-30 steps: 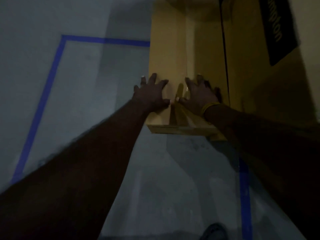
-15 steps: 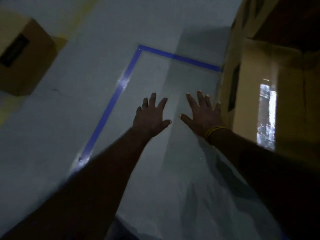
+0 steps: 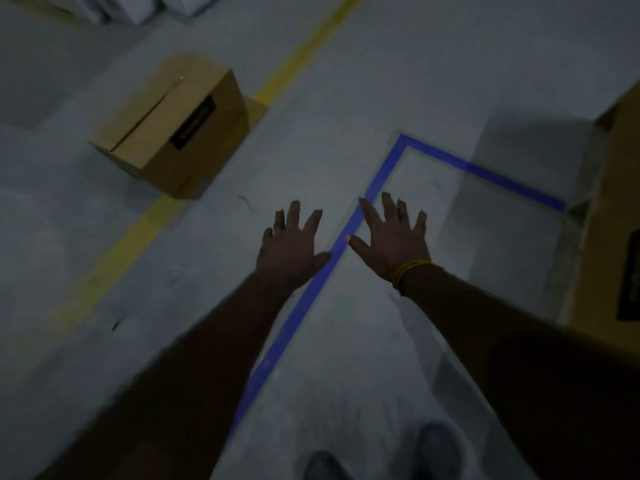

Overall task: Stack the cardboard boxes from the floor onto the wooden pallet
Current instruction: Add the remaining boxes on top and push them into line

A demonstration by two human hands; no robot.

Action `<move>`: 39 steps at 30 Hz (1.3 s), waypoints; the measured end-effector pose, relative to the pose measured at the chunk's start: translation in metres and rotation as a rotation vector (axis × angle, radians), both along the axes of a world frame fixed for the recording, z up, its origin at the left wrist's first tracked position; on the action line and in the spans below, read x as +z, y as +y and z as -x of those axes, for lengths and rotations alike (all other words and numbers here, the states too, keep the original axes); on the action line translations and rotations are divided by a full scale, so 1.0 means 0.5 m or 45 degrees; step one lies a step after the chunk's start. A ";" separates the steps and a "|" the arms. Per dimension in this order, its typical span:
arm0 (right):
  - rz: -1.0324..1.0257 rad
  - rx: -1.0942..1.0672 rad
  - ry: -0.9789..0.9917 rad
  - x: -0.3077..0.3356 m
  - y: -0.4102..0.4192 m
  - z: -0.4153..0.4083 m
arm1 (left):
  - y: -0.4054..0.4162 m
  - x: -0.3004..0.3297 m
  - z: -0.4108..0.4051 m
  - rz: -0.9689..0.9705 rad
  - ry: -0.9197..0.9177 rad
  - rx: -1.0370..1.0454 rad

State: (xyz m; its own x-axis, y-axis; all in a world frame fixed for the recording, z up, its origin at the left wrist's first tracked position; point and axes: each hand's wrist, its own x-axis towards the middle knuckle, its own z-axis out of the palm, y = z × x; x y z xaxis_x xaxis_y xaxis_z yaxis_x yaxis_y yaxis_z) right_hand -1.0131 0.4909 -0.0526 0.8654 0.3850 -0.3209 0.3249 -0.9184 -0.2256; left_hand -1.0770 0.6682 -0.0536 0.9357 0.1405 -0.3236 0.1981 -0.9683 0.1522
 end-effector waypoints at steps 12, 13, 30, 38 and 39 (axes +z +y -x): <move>-0.005 0.035 0.076 -0.129 0.359 -0.214 | 0.370 -0.110 -0.195 -0.057 0.060 0.051; 0.003 0.031 0.094 -0.139 0.382 -0.225 | 0.398 -0.120 -0.210 -0.051 0.080 0.053; 0.042 0.011 0.188 -0.166 0.831 -0.448 | 0.915 -0.187 -0.438 0.102 0.137 0.177; -0.085 -0.149 0.252 -0.362 1.221 -0.528 | 1.298 -0.342 -0.603 -0.049 0.046 0.002; -0.095 -0.142 0.246 -0.379 1.273 -0.536 | 1.347 -0.361 -0.617 -0.080 0.044 -0.006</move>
